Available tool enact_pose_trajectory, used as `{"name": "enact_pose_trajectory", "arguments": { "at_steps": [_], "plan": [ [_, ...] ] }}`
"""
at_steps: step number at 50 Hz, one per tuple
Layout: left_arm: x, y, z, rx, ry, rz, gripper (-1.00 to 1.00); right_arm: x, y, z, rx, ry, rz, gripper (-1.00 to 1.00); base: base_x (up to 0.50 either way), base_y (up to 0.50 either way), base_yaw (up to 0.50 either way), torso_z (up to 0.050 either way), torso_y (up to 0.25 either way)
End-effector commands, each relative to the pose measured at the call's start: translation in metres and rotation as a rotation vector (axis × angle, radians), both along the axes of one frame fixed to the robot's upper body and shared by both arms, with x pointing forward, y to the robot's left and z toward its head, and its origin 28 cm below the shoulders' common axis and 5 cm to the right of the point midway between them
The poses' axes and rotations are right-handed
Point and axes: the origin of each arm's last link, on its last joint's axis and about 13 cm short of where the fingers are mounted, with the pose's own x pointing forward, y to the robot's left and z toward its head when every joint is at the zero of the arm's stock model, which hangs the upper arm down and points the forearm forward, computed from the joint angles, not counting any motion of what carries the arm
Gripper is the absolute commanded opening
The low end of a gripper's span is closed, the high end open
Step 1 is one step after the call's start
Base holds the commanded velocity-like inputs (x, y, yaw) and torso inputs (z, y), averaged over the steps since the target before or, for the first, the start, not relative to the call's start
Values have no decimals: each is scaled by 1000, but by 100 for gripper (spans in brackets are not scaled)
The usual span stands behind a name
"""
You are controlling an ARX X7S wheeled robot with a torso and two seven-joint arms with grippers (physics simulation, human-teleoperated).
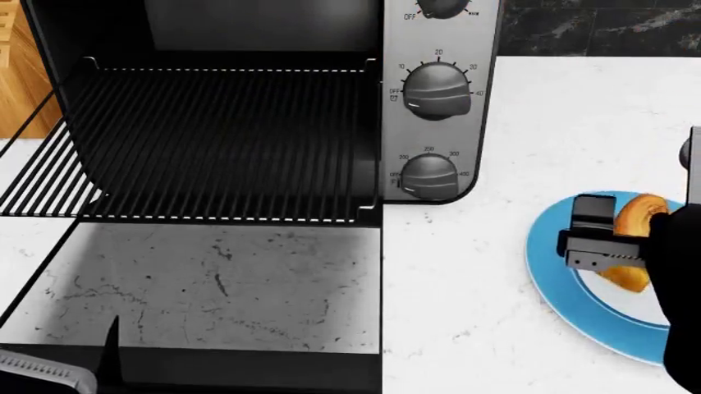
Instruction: Pick the bread from the rack and place it on the plate on the counter.
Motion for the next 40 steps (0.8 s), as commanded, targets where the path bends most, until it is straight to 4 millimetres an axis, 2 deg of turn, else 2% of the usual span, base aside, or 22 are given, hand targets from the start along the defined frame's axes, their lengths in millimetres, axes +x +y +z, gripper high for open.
{"name": "enact_pose_trajectory", "arguments": {
  "at_steps": [1,12,26,40],
  "plan": [
    [5,1,1,-38,-23,9,100,-27,19,29,-50,-142,65,100,0,0,0,0,0],
    [5,1,0,-42,-21,9,100,-54,30,44,-84,-240,124,100,0,0,0,0,0],
    [4,0,4,-40,-30,7,100,-92,36,49,-108,-330,143,100,0,0,0,0,0],
    [3,-1,6,-38,-34,6,100,-139,56,54,-169,-427,192,100,0,0,0,0,0]
  ]
}}
